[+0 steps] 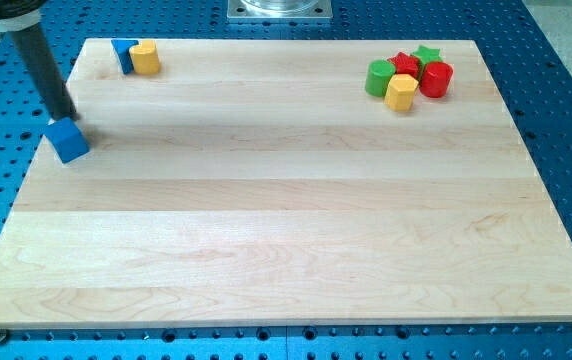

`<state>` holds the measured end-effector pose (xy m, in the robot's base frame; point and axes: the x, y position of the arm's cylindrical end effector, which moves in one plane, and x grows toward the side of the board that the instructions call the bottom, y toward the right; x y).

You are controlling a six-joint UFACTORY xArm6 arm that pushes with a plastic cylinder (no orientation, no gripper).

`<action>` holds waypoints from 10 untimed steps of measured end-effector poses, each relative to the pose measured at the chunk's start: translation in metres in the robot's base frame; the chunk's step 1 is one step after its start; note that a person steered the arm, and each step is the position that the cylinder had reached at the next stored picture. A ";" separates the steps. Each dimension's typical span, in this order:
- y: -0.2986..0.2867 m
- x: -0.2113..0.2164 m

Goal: Slide the blue triangle to the top left side of the blue cube

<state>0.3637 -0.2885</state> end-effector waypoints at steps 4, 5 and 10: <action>0.141 -0.136; 0.115 -0.146; 0.012 -0.146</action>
<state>0.2177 -0.2767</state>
